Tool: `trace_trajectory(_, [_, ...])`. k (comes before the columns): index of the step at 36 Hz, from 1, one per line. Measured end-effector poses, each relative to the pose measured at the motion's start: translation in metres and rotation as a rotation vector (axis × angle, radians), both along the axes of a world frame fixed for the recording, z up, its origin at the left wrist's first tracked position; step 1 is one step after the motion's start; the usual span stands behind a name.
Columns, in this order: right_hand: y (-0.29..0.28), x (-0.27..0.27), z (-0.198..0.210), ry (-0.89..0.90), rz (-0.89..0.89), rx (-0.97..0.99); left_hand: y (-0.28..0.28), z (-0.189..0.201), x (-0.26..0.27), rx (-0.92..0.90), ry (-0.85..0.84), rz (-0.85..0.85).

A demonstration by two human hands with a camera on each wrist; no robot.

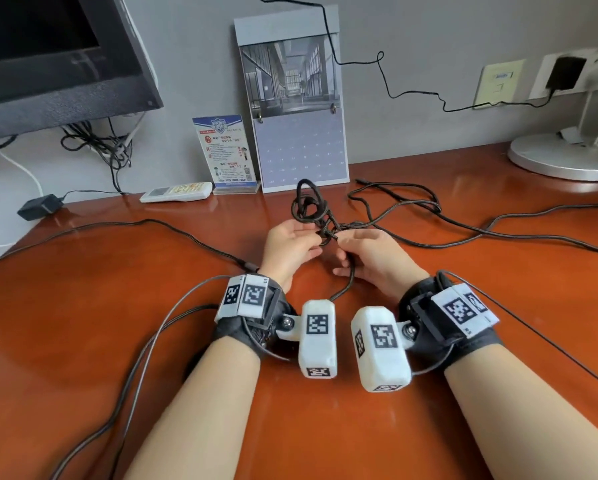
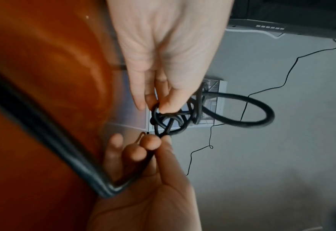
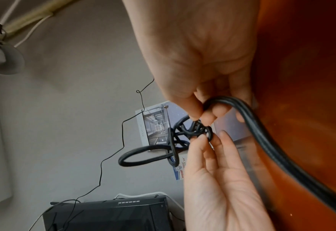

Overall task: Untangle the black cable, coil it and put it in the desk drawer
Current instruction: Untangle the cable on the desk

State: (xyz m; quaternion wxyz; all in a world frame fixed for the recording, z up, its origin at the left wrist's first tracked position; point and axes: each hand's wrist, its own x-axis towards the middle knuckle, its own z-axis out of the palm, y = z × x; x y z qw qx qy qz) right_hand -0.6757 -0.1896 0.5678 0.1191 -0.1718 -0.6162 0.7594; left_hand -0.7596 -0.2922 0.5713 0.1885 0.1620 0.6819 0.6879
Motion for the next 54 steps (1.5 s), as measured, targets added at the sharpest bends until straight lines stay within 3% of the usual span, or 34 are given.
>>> trace_trajectory(13, [-0.004,0.000,-0.002,0.005,-0.125,0.110,-0.004,-0.009,-0.001,-0.059,-0.006,-0.181])
trace_trajectory(21, [-0.016,-0.004,0.009,0.146,-0.243,0.308,-0.007,-0.003,-0.002,0.086,-0.092,-0.031])
trace_trajectory(26, [-0.013,-0.006,0.004,0.110,-0.331,0.405,-0.008,0.002,0.004,0.081,-0.073,-0.021])
trace_trajectory(31, [-0.012,-0.004,0.000,0.087,-0.362,0.435,-0.005,0.001,0.007,-0.036,0.072,0.058])
trace_trajectory(37, [-0.011,-0.005,-0.006,0.070,-0.430,0.279,-0.006,-0.006,0.007,-0.098,0.274,0.035])
trace_trajectory(46, [-0.003,-0.003,-0.004,-0.118,-0.412,0.490,-0.008,-0.005,0.005,-0.188,0.555,0.081])
trace_trajectory(54, [-0.005,-0.008,-0.004,-0.148,-0.402,0.427,-0.008,-0.002,0.010,-0.239,0.603,0.107])
